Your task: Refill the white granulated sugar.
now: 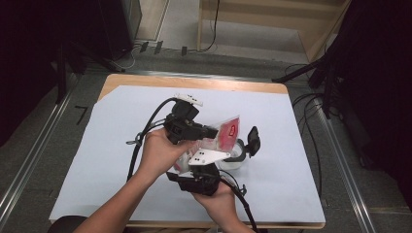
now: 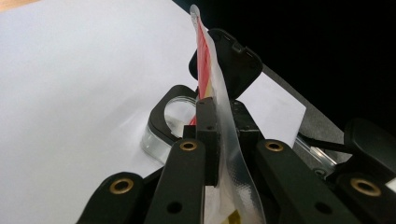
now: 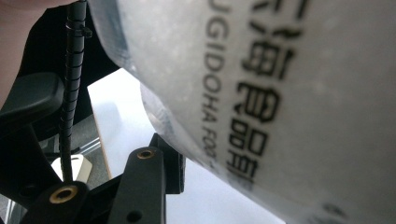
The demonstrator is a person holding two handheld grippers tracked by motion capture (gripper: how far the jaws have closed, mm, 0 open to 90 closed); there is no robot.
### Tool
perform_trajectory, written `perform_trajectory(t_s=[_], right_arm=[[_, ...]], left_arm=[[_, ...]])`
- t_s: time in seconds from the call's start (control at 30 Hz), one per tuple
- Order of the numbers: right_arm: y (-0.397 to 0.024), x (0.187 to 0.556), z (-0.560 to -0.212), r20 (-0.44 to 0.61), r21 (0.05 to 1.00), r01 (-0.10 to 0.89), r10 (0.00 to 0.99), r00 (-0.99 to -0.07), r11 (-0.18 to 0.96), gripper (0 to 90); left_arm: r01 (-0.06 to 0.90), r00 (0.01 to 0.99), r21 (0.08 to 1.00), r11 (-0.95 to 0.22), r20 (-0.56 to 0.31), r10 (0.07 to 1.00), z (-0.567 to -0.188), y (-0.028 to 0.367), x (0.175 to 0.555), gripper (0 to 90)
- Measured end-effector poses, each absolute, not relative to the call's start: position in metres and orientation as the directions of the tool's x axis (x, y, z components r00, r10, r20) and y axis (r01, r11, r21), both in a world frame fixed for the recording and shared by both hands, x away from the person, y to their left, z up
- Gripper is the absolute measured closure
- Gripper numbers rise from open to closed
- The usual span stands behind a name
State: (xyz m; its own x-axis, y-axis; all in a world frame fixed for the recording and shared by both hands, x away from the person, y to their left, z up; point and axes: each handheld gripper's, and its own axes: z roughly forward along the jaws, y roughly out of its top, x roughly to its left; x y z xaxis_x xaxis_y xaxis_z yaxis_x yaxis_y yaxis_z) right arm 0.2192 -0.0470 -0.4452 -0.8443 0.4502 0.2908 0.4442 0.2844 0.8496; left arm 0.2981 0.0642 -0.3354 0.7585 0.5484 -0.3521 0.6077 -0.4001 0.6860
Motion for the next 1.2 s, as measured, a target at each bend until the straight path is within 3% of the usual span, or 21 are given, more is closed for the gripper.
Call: perform_trajectory(t_s=[1.2], right_arm=[[-0.0468, 0.2193, -0.4442, 0.286, 0.848, 0.441, 0.447, -0.847, 0.293, 63.0]], left_arm=[[0.602, 0.763, 0.689, -0.404, -0.347, 0.546, -0.3352, 0.0626, 0.2976, 85.5]])
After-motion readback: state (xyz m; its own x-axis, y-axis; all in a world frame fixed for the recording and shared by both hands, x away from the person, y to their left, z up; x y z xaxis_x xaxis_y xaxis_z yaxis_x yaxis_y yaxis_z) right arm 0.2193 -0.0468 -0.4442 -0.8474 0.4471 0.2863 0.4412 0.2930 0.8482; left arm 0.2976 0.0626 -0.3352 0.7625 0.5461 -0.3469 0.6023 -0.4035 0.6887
